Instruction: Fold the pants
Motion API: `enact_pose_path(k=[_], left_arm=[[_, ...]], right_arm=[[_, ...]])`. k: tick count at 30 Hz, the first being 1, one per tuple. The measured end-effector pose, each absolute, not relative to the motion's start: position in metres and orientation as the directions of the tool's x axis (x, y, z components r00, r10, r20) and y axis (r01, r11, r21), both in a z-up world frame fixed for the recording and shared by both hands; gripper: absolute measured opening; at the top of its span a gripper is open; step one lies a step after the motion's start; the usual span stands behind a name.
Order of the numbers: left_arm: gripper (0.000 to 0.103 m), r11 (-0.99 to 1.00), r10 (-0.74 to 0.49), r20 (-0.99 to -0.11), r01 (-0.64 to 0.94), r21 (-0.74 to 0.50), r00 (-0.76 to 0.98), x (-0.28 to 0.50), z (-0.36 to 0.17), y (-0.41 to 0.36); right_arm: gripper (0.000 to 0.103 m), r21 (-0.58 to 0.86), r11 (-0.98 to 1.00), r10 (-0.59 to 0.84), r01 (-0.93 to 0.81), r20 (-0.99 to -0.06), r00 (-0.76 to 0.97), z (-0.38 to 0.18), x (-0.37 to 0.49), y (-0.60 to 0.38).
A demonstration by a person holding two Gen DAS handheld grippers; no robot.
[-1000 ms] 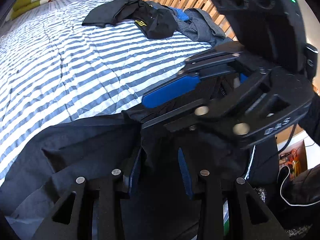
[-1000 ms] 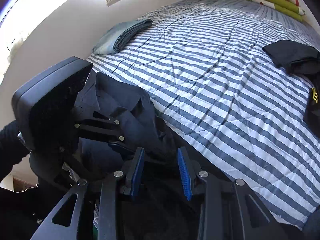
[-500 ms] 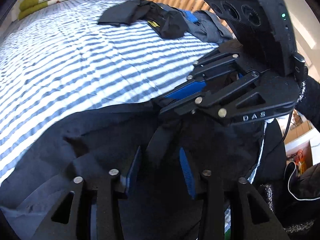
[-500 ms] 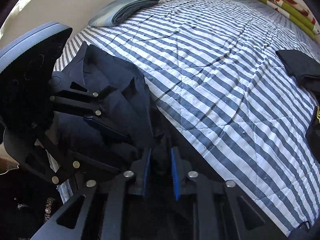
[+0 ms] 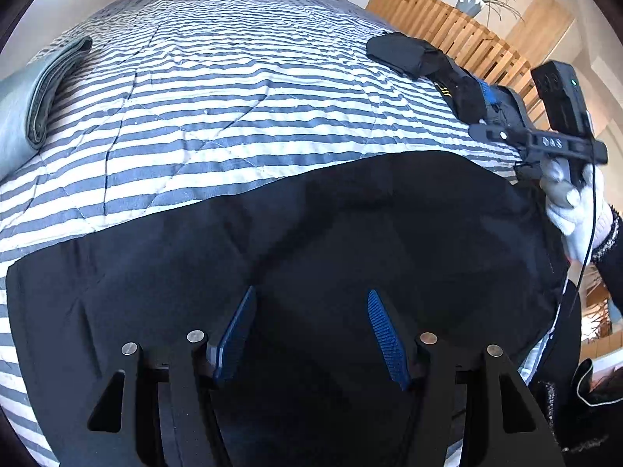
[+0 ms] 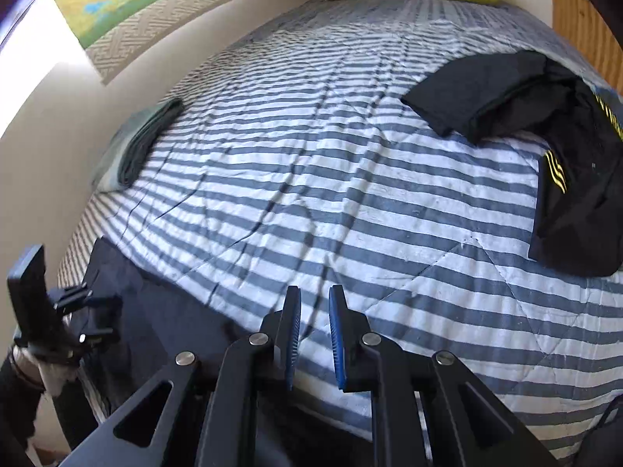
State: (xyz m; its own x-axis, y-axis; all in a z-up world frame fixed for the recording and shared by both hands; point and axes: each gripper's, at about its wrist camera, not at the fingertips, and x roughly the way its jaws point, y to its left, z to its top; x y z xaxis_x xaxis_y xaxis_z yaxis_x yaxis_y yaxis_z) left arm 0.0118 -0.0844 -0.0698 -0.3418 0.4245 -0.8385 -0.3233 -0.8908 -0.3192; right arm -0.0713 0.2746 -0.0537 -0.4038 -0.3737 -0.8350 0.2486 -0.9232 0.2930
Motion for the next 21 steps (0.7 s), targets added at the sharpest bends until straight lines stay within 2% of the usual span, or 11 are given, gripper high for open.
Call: enact_pose_path(k=[4, 7, 9, 12, 15, 18, 21], left_arm=[[0.063, -0.890, 0.442, -0.823, -0.293, -0.350, -0.358, 0.015, -0.070, -0.108], [0.063, -0.920, 0.384, -0.834, -0.239, -0.310, -0.396, 0.025, -0.068, -0.132], [0.063, -0.946, 0.324, -0.847, -0.165, -0.280, -0.421, 0.032, -0.064, -0.150], [0.063, -0.966, 0.246, -0.842, -0.047, -0.255, -0.480, 0.052, -0.047, -0.194], [0.064, -0.962, 0.206, -0.837, 0.052, -0.269, -0.507, 0.077, -0.034, -0.228], [0.070, -0.969, 0.160, -0.848, 0.083, -0.233, -0.506, 0.097, -0.031, -0.245], [0.076, -0.959, 0.140, -0.859, 0.147, -0.241, -0.493, 0.111, -0.038, -0.262]], right_arm=[[0.014, 0.278, -0.855, -0.451, 0.438, -0.815, -0.363, -0.040, -0.025, 0.237], [0.013, 0.154, -0.876, -0.324, 0.457, -0.891, -0.320, -0.080, -0.021, 0.211], [0.011, 0.099, -0.871, -0.295, 0.480, -0.888, -0.352, -0.092, -0.020, 0.209], [0.014, 0.153, -0.896, -0.316, 0.417, -0.879, -0.357, -0.077, -0.018, 0.222], [0.014, 0.194, -0.877, -0.369, 0.439, -0.857, -0.359, -0.053, 0.009, 0.224], [0.016, 0.279, -0.817, -0.467, 0.505, -0.834, -0.294, -0.041, 0.056, 0.205], [0.018, 0.240, -0.788, -0.462, 0.567, -0.839, -0.287, -0.047, 0.092, 0.166]])
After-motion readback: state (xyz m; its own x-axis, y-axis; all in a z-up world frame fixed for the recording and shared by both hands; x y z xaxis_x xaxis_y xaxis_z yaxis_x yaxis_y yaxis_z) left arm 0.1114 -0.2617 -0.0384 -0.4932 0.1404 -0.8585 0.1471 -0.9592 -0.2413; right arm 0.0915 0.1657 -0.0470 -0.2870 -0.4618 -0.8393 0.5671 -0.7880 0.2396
